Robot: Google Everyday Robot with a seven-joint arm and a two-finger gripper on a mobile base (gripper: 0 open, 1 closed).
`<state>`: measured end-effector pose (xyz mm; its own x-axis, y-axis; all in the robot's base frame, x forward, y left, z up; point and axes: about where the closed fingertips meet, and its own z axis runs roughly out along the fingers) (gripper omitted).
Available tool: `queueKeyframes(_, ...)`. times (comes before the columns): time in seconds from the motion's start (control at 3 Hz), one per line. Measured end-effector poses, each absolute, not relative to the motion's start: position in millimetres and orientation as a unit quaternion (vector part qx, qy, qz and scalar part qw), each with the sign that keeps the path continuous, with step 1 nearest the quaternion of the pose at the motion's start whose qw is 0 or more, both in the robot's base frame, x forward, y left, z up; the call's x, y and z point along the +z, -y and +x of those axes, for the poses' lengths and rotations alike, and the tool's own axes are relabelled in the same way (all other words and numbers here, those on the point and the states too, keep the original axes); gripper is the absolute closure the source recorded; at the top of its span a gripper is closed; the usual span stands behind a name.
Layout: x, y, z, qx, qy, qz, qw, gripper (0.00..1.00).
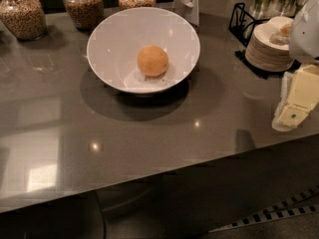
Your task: Pick orange from white bowl
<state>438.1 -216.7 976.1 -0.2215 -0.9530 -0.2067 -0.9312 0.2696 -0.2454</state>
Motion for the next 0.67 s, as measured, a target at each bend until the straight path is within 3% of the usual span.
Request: queueKeyframes(0.67,976.6,210.4,447.8,-0.015,-0.780,-0.594,0.196,0.00)
